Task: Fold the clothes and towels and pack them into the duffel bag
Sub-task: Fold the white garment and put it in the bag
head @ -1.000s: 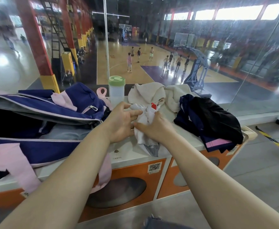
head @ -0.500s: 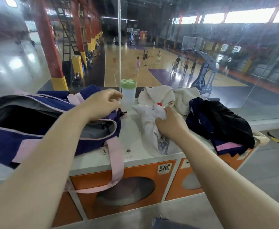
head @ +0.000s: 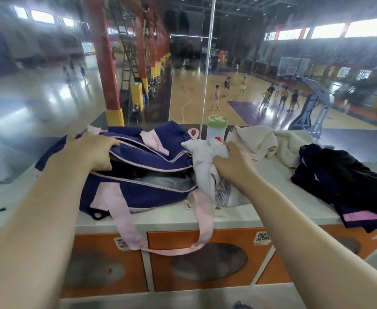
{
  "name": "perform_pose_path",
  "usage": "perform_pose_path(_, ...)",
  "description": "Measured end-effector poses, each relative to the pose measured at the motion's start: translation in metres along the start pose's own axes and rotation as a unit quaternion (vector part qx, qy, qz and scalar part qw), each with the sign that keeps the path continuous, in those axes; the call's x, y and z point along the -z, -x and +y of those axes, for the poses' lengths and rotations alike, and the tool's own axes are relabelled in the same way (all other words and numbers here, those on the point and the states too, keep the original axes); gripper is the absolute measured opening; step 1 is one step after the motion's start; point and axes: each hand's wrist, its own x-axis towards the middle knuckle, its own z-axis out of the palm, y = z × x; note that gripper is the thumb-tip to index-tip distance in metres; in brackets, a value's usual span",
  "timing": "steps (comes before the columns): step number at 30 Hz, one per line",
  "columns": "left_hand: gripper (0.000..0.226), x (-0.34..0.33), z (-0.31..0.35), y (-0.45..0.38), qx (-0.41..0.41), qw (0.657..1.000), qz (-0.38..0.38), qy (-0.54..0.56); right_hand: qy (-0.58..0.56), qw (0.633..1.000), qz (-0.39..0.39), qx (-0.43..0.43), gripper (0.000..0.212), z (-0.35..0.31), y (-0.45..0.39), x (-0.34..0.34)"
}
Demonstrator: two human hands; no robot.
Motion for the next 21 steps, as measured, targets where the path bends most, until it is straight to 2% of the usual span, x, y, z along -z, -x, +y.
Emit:
perform_pose_path(4,0.053,-0.028,-0.011,-0.013,0.005,0.997,0.078,0.001,-0.014,1.000,-0.001,0.012,0.008,-0.014,-0.005,-0.014)
perform_pose_path(7,0.028,-0.041,-0.016,-0.014,0.000,0.987,0.156,0.048,-0.041,0.999,-0.009,0.009,0.003,-0.020,-0.008,-0.018)
perform_pose_path(9,0.020,-0.042,-0.020,-0.013,0.001,0.974,0.209,0.088,-0.075,0.997,-0.026,0.000,0.008,-0.024,-0.008,-0.017)
perform_pose_path(13,0.027,-0.033,-0.026,-0.018,0.018,0.941,0.276,0.195,-0.138,0.983,-0.123,0.004,0.031,-0.036,-0.002,-0.010)
perform_pose_path(16,0.030,-0.025,-0.021,-0.021,0.024,0.924,0.285,0.252,-0.140,0.968,-0.206,0.015,0.044,-0.048,0.007,-0.001)
perform_pose_path(21,0.029,-0.016,-0.012,-0.026,0.038,0.910,0.297,0.288,-0.133,0.946,-0.294,0.024,0.037,-0.067,0.022,0.022)
